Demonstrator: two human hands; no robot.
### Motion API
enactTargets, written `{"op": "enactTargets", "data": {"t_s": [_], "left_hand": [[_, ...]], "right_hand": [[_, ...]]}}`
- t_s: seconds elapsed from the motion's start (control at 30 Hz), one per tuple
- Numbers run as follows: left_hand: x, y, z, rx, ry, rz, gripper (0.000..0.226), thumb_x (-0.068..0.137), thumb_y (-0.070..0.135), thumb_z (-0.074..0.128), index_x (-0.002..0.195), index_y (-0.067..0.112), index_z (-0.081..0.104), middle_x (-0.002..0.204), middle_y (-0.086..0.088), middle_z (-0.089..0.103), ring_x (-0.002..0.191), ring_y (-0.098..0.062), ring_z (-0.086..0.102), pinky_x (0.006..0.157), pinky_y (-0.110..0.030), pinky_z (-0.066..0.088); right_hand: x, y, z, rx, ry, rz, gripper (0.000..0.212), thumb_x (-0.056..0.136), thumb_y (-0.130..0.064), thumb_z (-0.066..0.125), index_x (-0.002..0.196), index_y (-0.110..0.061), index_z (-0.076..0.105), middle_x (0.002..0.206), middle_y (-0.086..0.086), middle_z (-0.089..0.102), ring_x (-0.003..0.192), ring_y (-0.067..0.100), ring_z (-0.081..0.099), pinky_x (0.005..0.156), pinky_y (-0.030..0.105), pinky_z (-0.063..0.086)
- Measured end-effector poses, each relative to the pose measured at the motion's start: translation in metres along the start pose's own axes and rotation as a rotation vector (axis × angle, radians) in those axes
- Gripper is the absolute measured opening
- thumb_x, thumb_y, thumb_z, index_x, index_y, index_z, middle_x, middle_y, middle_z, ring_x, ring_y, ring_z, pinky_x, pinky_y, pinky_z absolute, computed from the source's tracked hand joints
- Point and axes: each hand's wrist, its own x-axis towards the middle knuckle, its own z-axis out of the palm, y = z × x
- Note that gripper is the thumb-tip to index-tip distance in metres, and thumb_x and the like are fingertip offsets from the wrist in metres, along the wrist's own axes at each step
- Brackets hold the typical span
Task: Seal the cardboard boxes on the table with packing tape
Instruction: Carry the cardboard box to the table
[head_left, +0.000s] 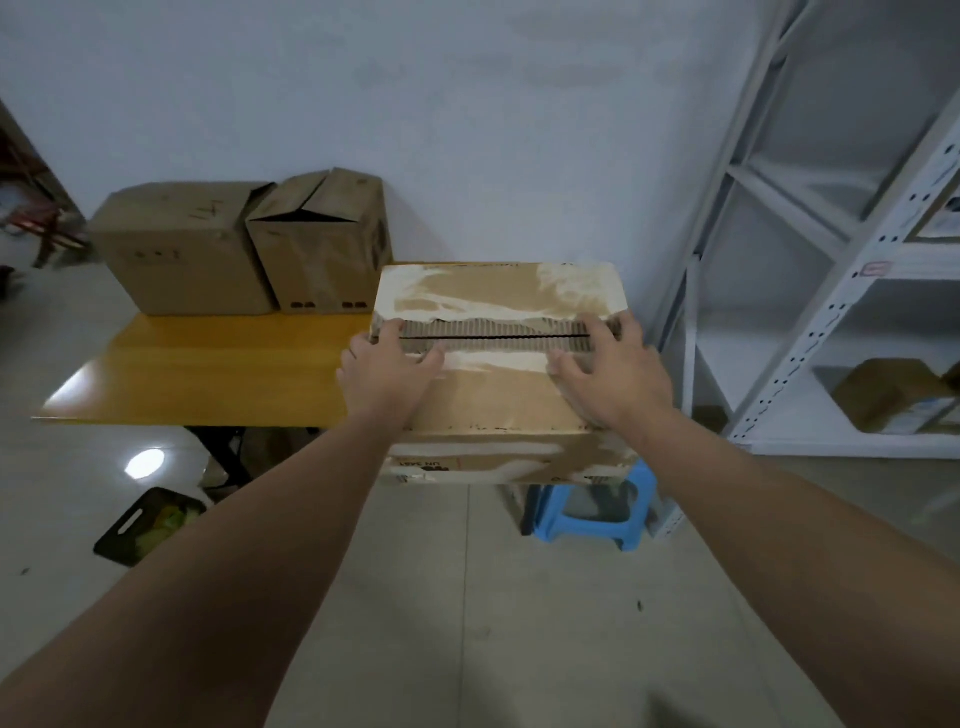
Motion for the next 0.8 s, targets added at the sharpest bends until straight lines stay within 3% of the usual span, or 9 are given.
{"op": "enactTargets", "data": {"t_s": [0.37, 0.8], "left_hand": [[0.097, 0.042, 0.033, 0.017, 0.064, -0.066, 0.069, 0.084, 0.062, 0.049, 0.140, 0.025, 0.036, 0.139, -0.019, 0.037, 0.127, -0.038, 0.033, 0.104, -0.047, 0.027], [0.287, 0.028, 0.059, 0.016, 0.037, -0.004, 0.065, 0.085, 0.062, 0.048, 0.138, 0.025, 0.037, 0.140, -0.019, 0.034, 0.128, -0.037, 0.030, 0.105, -0.048, 0.023]], "right_hand": [[0.139, 0.013, 0.029, 0.049, -0.039, -0.092, 0.068, 0.087, -0.066, 0.034, 0.147, -0.035, 0.025, 0.154, 0.007, 0.017, 0.125, 0.042, 0.040, 0.100, 0.043, 0.036], [0.299, -0.054, 0.088, 0.033, -0.062, -0.005, 0.066, 0.090, -0.065, 0.032, 0.148, -0.034, 0.024, 0.157, 0.005, 0.011, 0.131, 0.042, 0.033, 0.101, 0.047, 0.040]]}}
